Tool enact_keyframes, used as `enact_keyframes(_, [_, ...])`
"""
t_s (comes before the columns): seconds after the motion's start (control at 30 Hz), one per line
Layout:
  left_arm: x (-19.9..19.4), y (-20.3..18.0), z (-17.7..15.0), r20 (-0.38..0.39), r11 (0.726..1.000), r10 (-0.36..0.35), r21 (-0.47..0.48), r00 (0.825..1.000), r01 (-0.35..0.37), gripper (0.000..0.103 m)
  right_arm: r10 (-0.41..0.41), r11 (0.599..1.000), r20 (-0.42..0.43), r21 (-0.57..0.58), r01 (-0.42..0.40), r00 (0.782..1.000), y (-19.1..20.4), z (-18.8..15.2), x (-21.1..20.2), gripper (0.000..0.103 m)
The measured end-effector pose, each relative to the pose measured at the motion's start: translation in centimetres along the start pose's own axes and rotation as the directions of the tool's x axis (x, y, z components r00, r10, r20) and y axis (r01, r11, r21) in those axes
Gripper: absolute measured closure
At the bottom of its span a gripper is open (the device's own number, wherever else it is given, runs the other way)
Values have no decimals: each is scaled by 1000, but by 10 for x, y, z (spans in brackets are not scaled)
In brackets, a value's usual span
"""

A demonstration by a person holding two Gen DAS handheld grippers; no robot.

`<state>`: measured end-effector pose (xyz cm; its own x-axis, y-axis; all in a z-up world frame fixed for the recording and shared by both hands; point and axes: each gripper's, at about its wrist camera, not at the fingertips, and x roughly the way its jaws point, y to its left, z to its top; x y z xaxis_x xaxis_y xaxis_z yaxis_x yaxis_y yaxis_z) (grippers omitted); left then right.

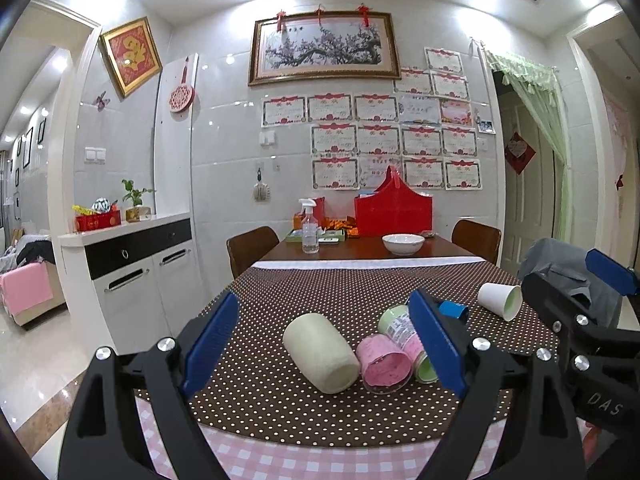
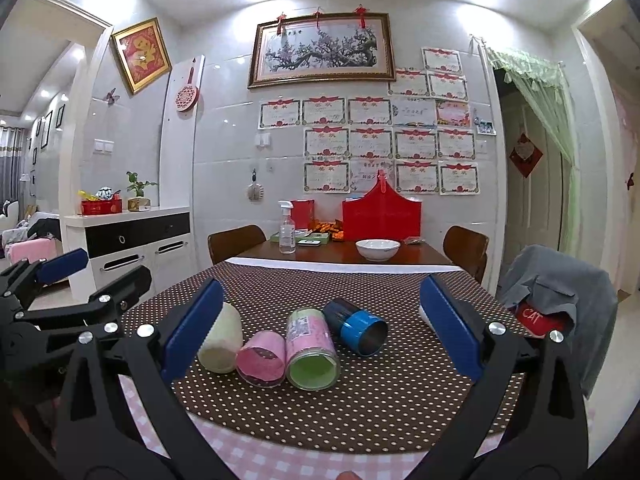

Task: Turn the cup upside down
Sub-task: 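Move the right tool toward the white paper cup lying on its side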

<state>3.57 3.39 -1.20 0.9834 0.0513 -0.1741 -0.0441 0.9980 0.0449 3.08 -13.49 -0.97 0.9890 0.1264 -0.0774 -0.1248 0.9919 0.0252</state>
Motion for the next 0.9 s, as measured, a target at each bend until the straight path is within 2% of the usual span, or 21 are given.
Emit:
enact_keyframes(0.3, [30, 6, -4, -41, 1000, -25, 3, 999, 25, 17, 14, 1000, -14, 0, -14, 1000, -2, -2, 28, 6])
enact_keyframes(0.43, [53, 2, -10, -105, 997, -79, 7, 991, 80, 17, 8, 1000, -38, -2, -9, 999, -9, -7, 40, 6])
enact_keyframes(0.6, [77, -4, -12, -159, 994, -109, 6, 981, 111, 17, -25, 999, -84, 33, 28, 996, -31, -13, 59, 6])
enact_keyframes(0.73, [102, -16, -12, -220, 981, -189, -9, 957, 192, 17, -62, 997, -118, 38, 66, 991, -48, -17, 71, 6])
enact_keyframes(0.9, [133, -40, -12, -295, 969, -237, -9, 926, 246, 17, -104, 993, -143, 42, 111, 984, -69, -18, 84, 6])
